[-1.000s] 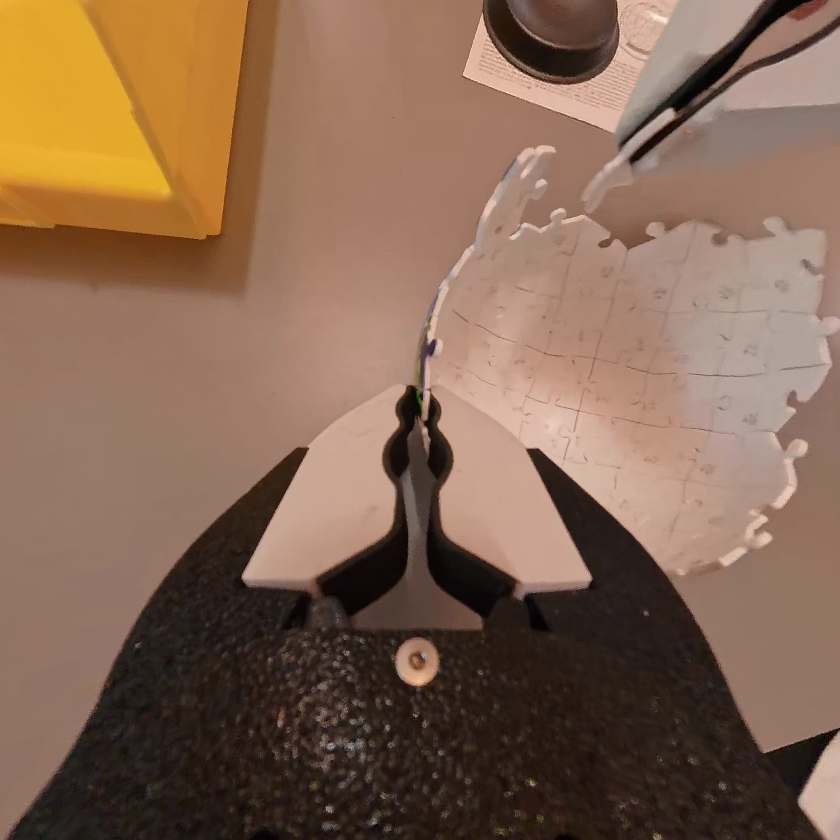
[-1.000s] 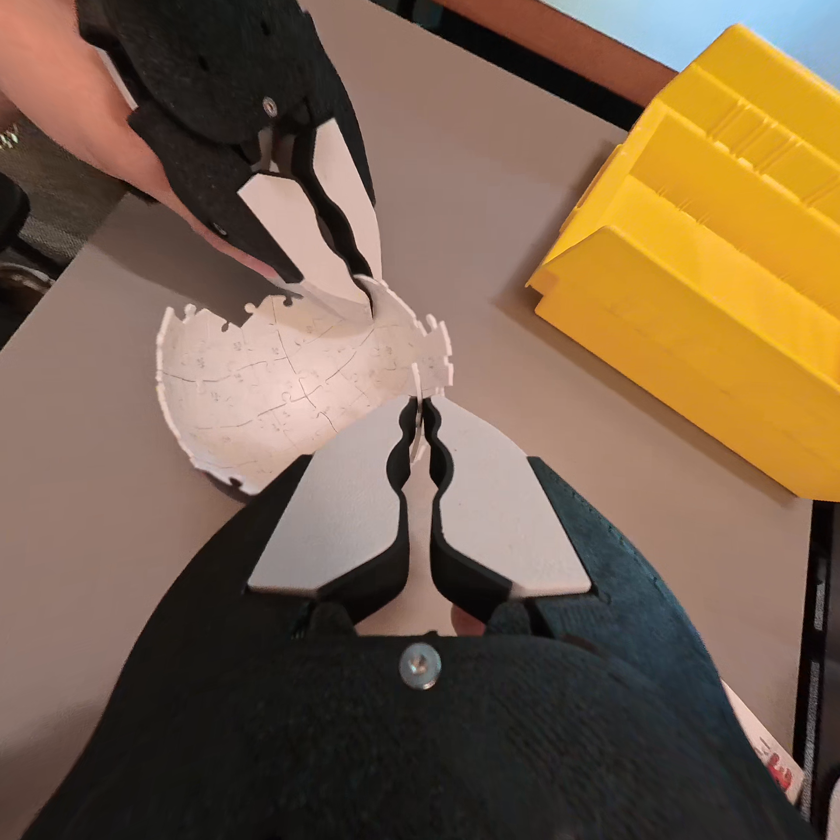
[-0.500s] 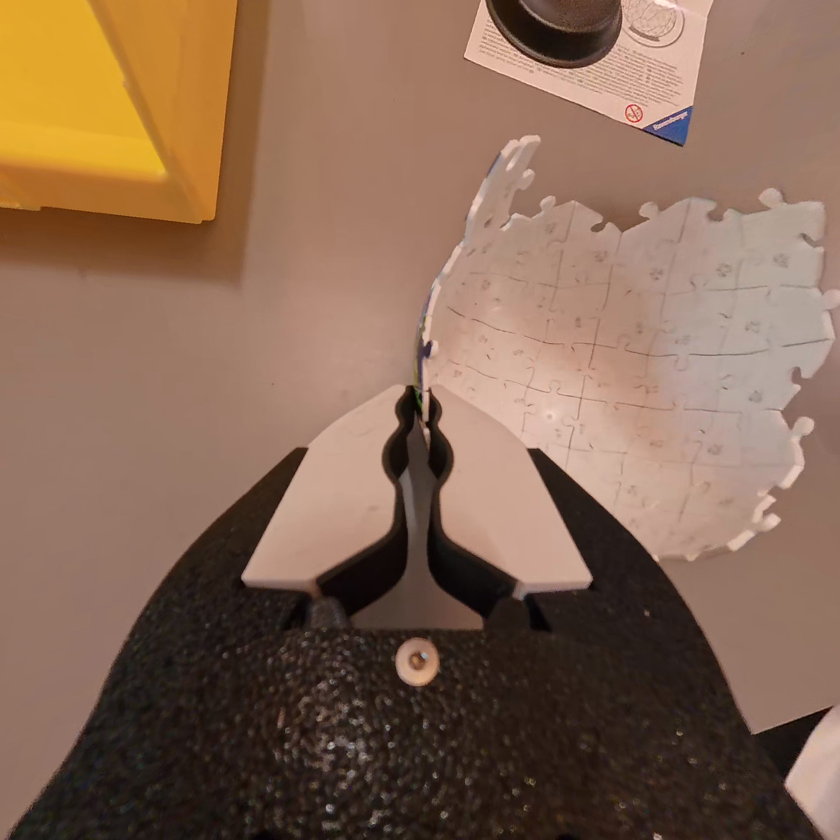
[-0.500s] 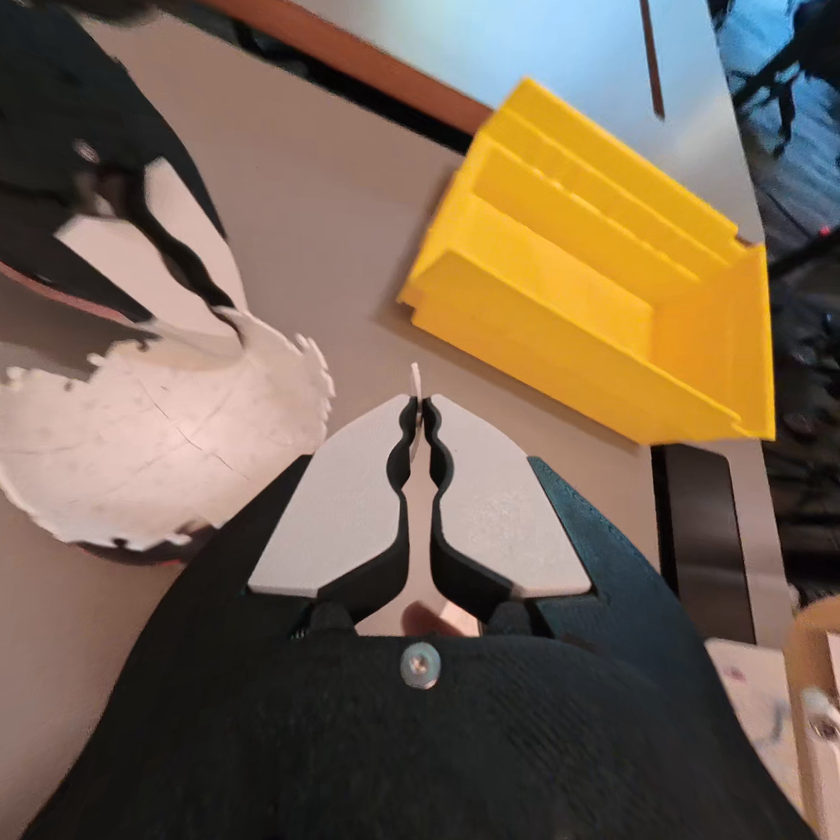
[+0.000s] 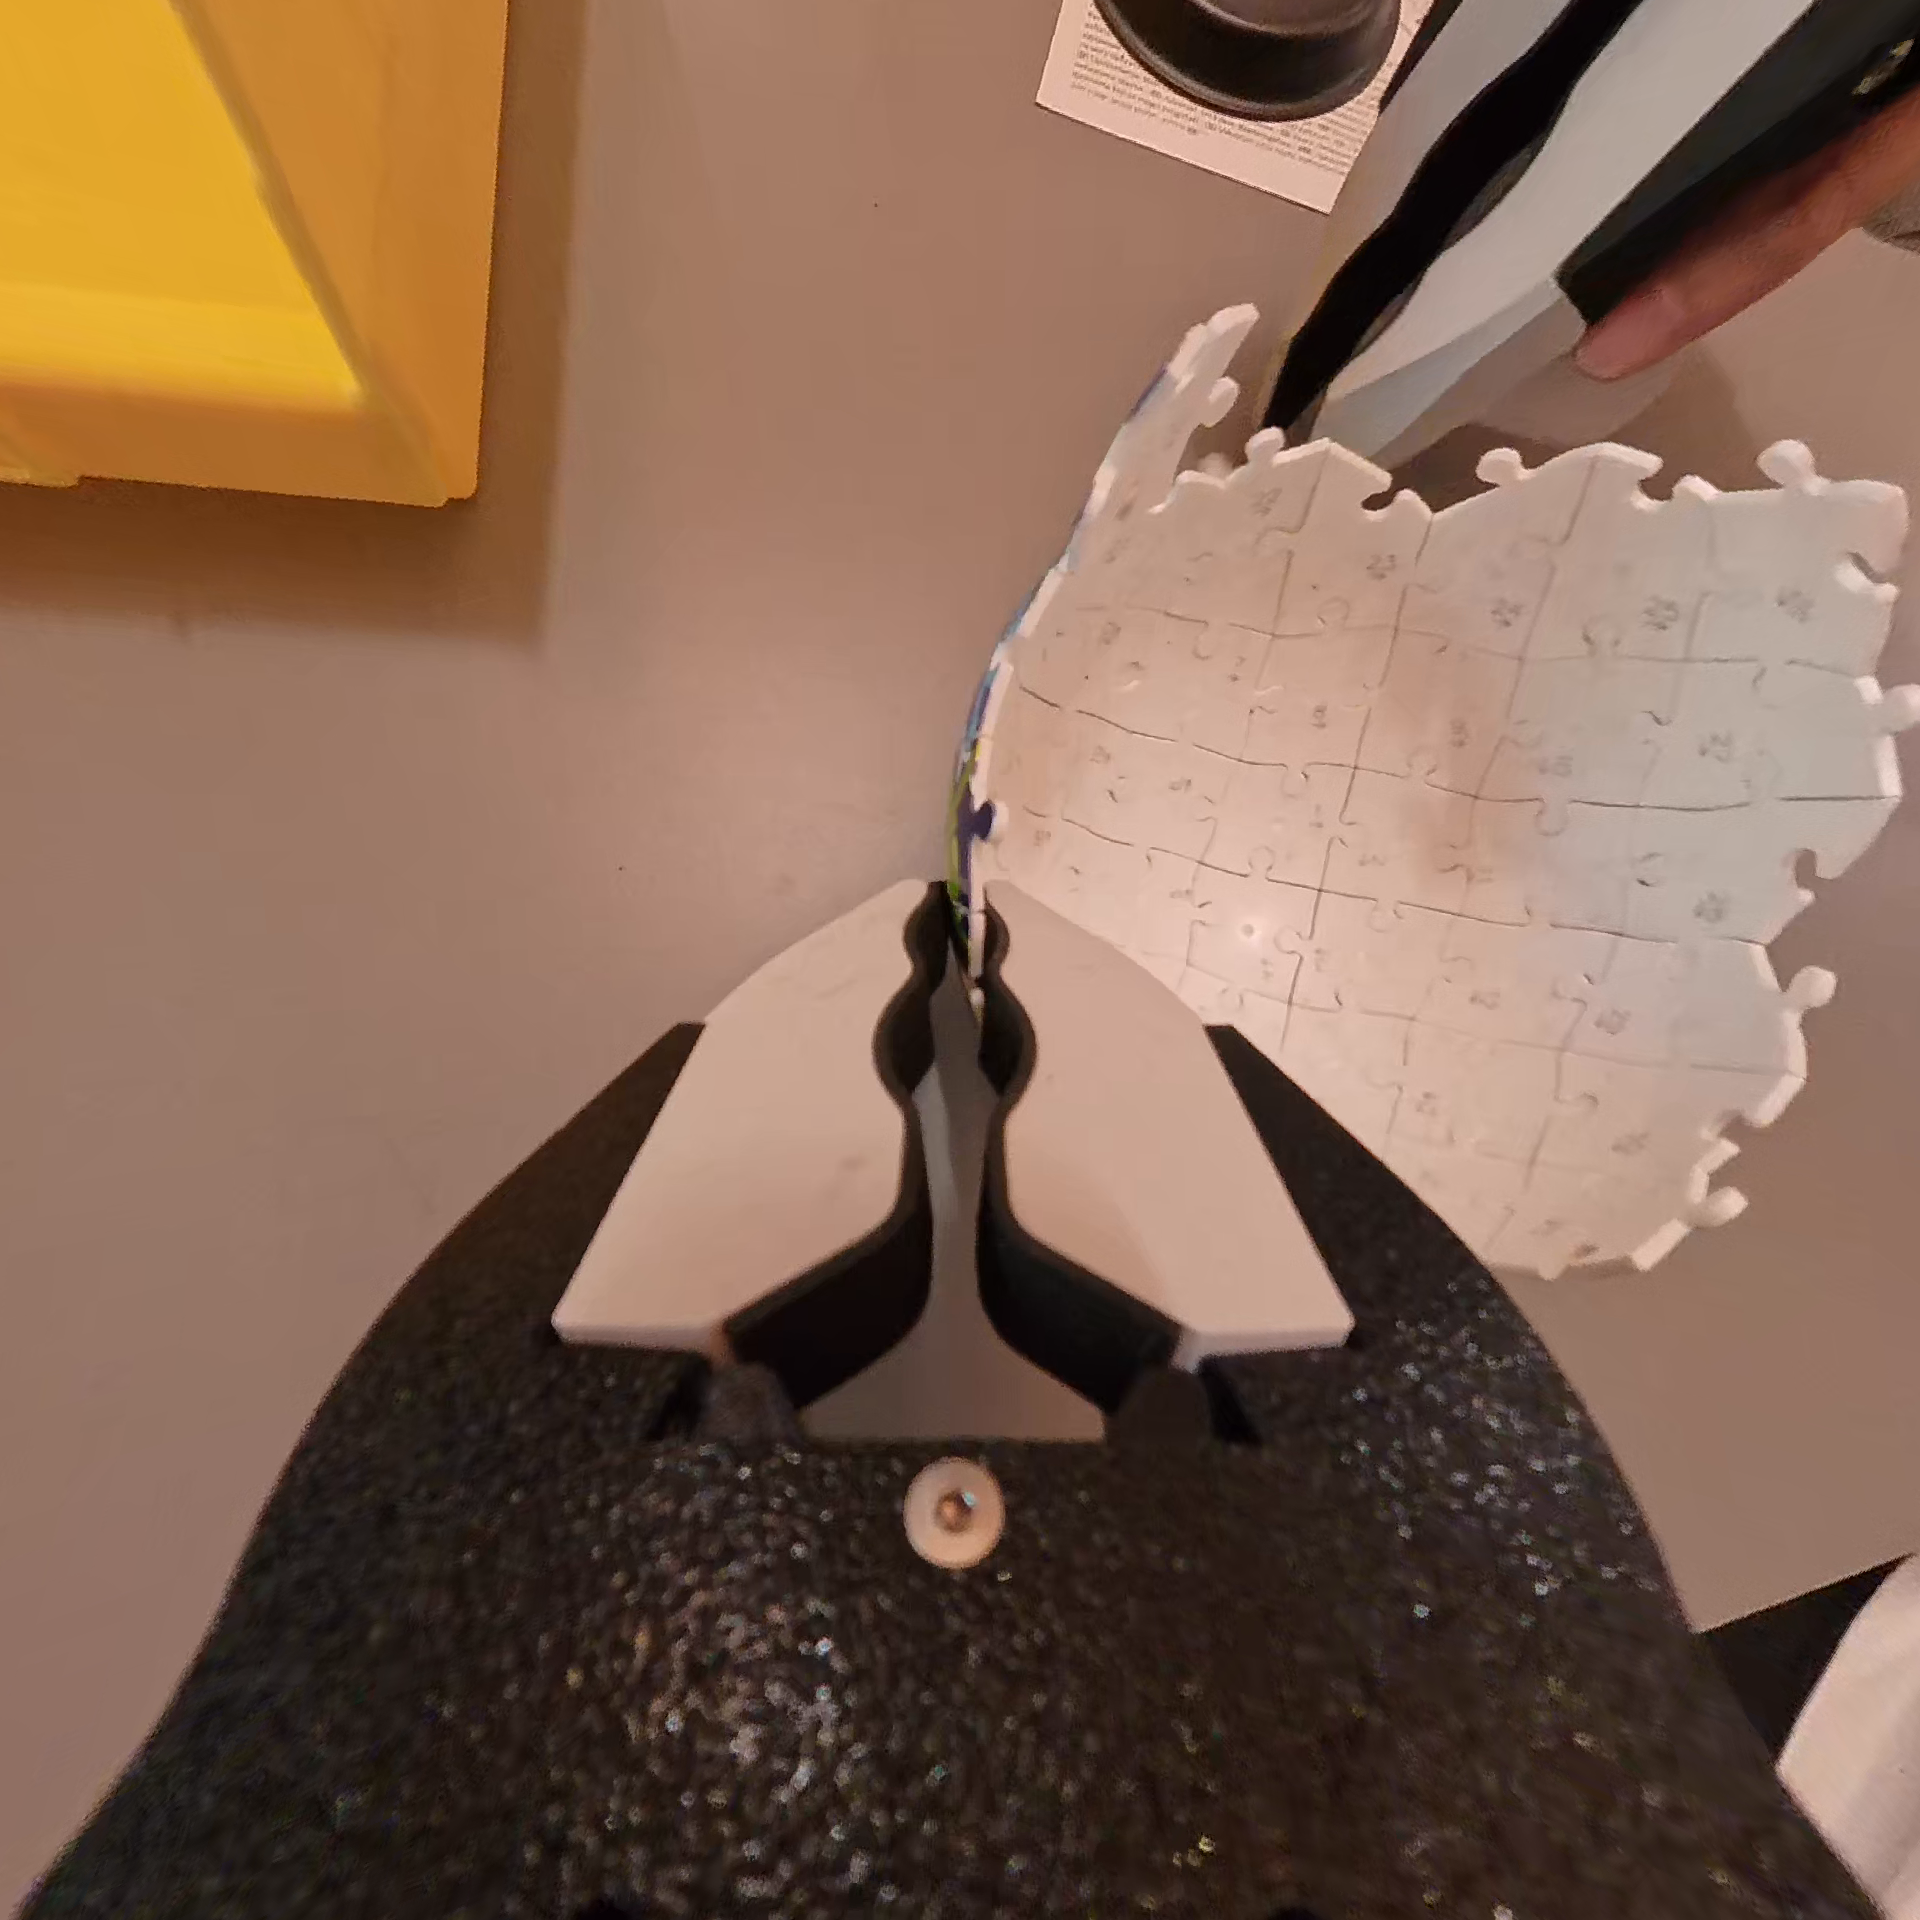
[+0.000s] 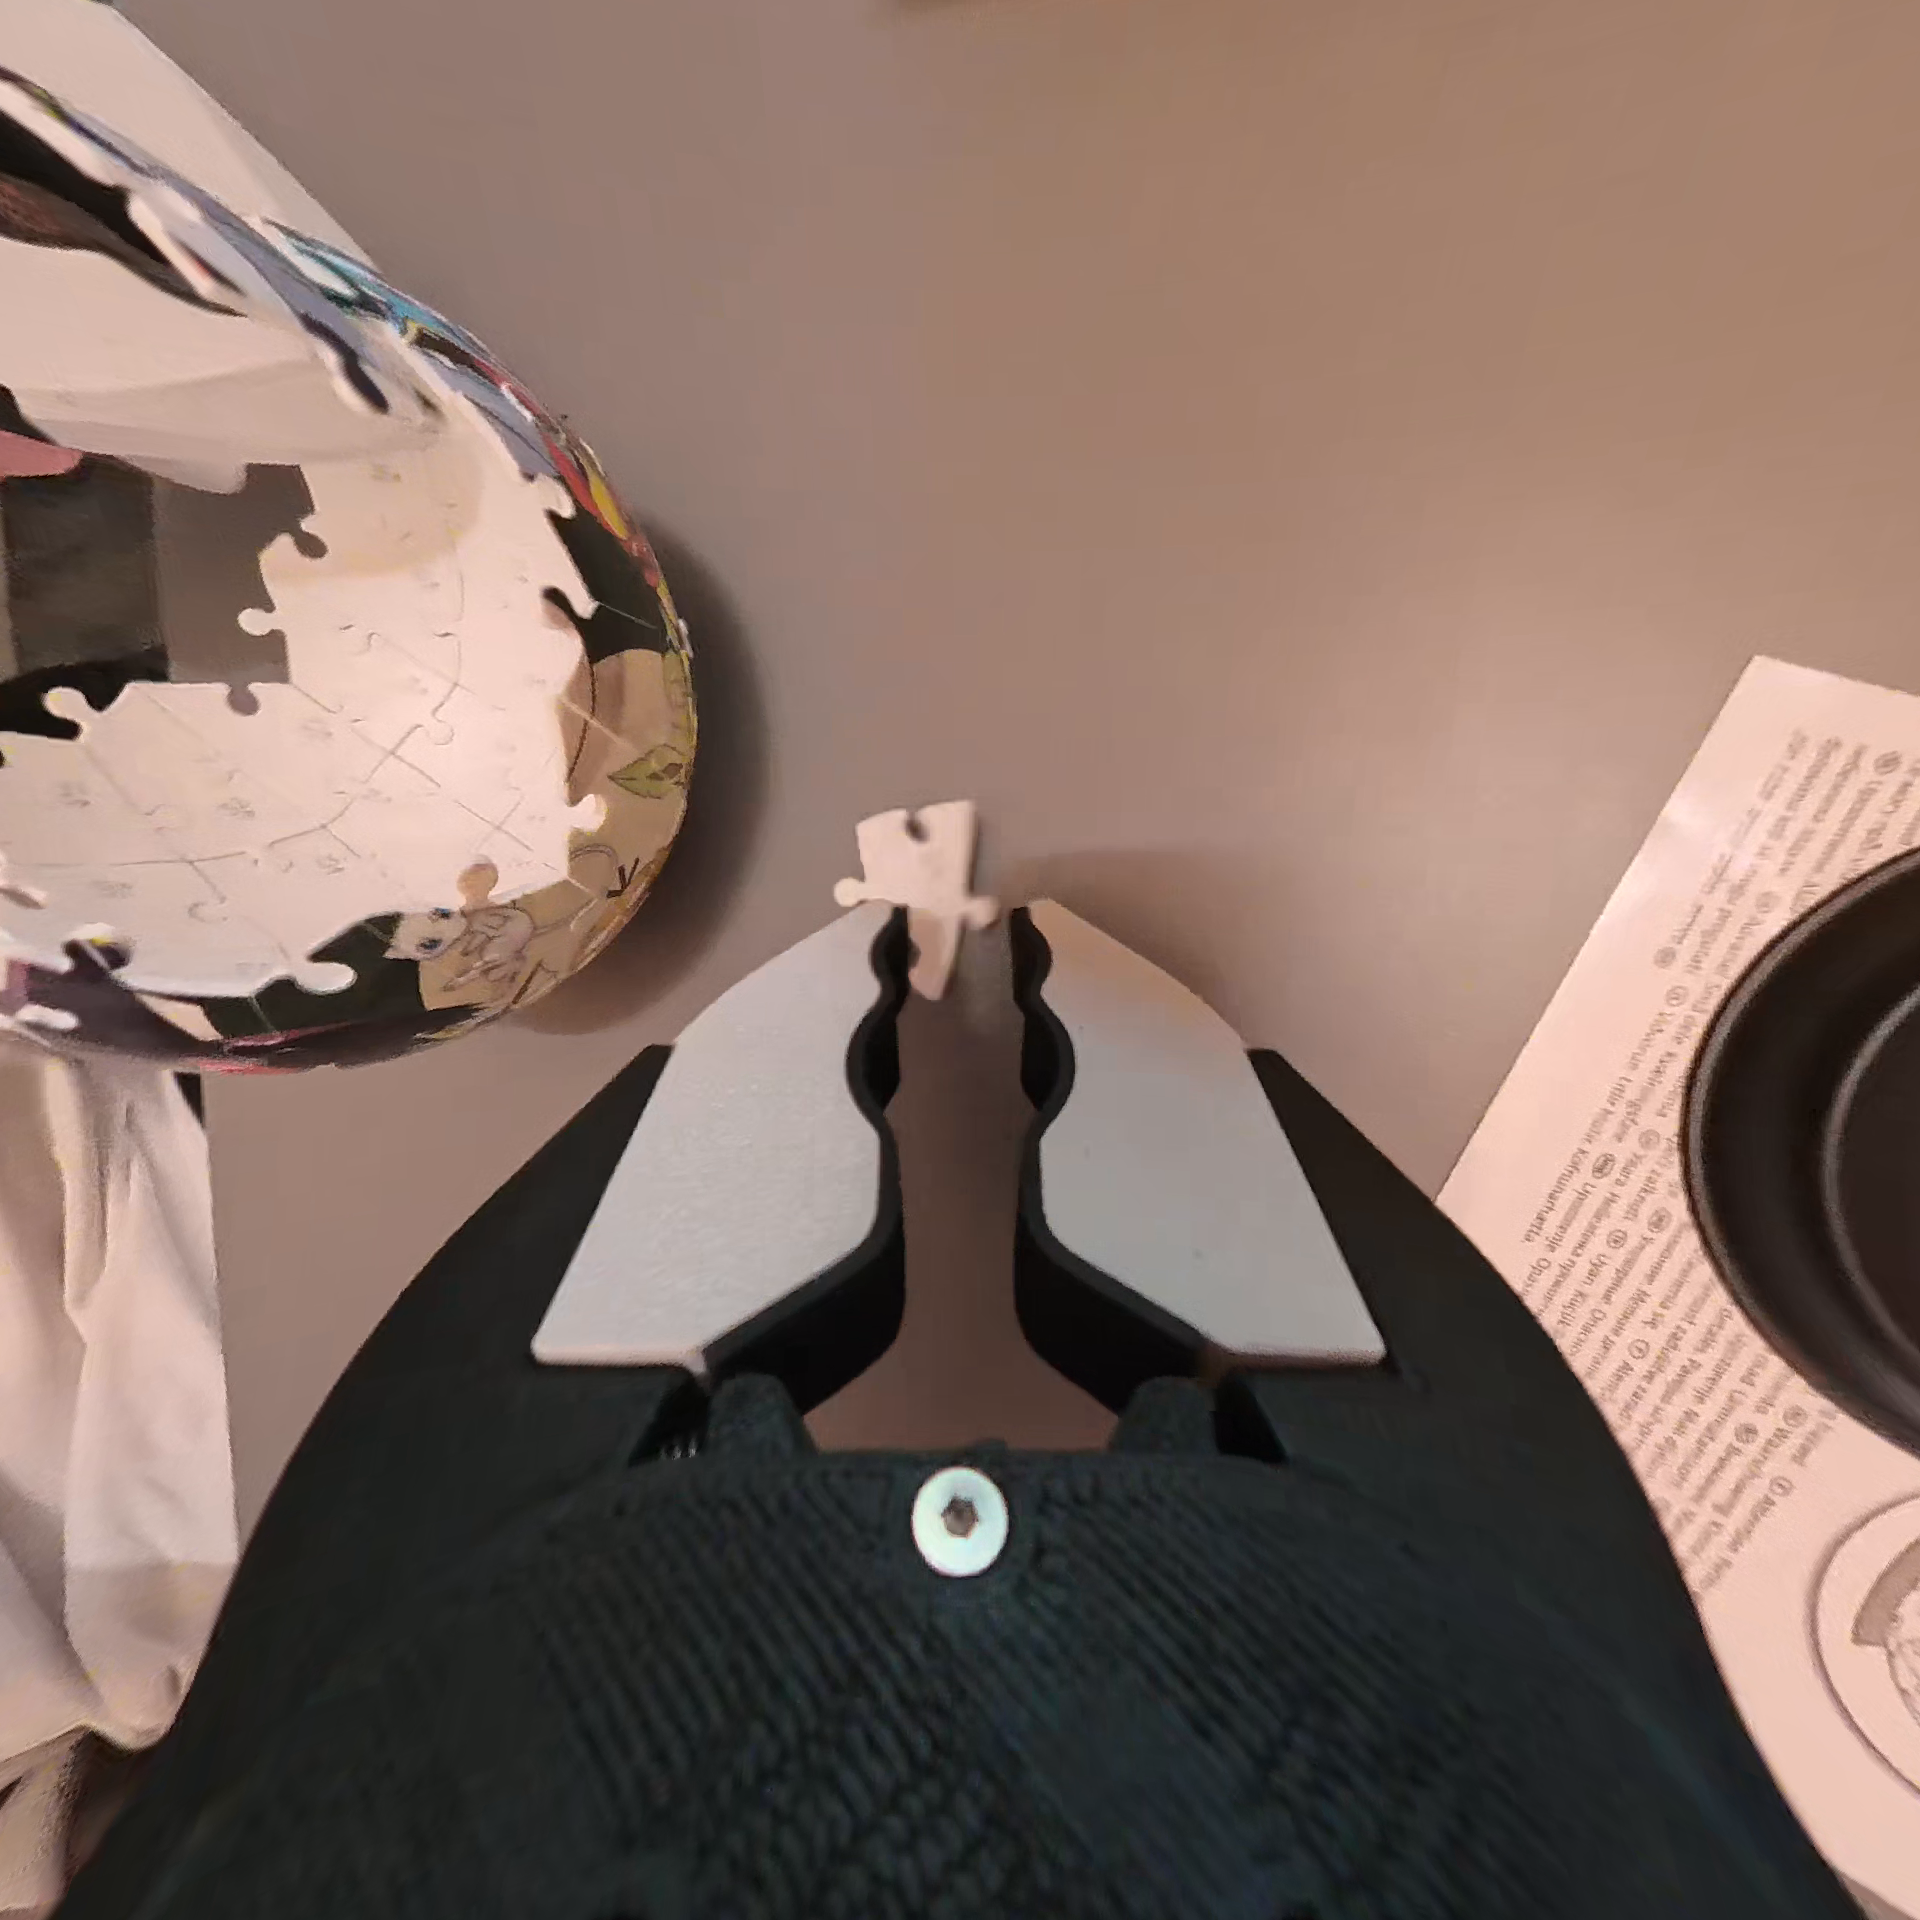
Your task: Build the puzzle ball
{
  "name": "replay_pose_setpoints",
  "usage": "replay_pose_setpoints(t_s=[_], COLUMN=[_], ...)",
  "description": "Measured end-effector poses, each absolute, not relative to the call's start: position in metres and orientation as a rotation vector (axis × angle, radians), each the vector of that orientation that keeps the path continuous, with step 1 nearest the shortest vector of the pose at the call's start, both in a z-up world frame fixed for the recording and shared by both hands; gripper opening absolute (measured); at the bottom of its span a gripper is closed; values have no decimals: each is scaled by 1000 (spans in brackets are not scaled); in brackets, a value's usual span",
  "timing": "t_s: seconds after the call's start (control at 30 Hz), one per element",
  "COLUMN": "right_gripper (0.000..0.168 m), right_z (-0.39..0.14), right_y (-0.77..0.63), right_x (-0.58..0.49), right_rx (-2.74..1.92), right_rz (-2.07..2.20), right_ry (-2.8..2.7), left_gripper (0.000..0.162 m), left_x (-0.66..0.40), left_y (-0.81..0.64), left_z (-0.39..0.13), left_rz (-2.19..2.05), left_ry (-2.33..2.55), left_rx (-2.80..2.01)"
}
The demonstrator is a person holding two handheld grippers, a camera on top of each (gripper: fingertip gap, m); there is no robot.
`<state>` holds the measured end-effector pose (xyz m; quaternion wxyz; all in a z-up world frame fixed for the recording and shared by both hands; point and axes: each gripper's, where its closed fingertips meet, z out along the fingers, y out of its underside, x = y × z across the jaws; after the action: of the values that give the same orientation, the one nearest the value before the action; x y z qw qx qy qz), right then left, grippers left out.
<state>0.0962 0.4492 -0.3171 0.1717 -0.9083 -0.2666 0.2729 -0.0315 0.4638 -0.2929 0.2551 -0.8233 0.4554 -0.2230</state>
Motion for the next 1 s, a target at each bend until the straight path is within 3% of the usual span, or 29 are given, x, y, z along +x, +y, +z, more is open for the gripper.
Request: replay_pose_setpoints(t_s=[0.1,0.17,0.3,0.6,0.87,1.0], right_gripper=[31,42,35,36,7,3], right_z=[-305,-270,-213,-248,-258,-260], right_y=[466,479,469,481,478,479], right_x=[104,86,31,17,13,13], right_rx=[-2480,-2250,-1866,-2034,-2045,-2039], right_rz=[605,579,541,180,152,129], right_ry=[-805,-884,-1157,-1465,-1537,-1551], left_gripper=[3,3,3,3,3,3], left_x=[-32,-32,-31,-31,-31,-31], left_y=[464,464,465,464,464,465], left_z=[-293,-294,-294,-292,-293,-293], left_rz=[-602,-600,-590,-591,-603,-599], left_ry=[1241,1239,1237,1246,1243,1242], left_rx=[-2236,-2237,-2233,-2224,-2225,-2227])
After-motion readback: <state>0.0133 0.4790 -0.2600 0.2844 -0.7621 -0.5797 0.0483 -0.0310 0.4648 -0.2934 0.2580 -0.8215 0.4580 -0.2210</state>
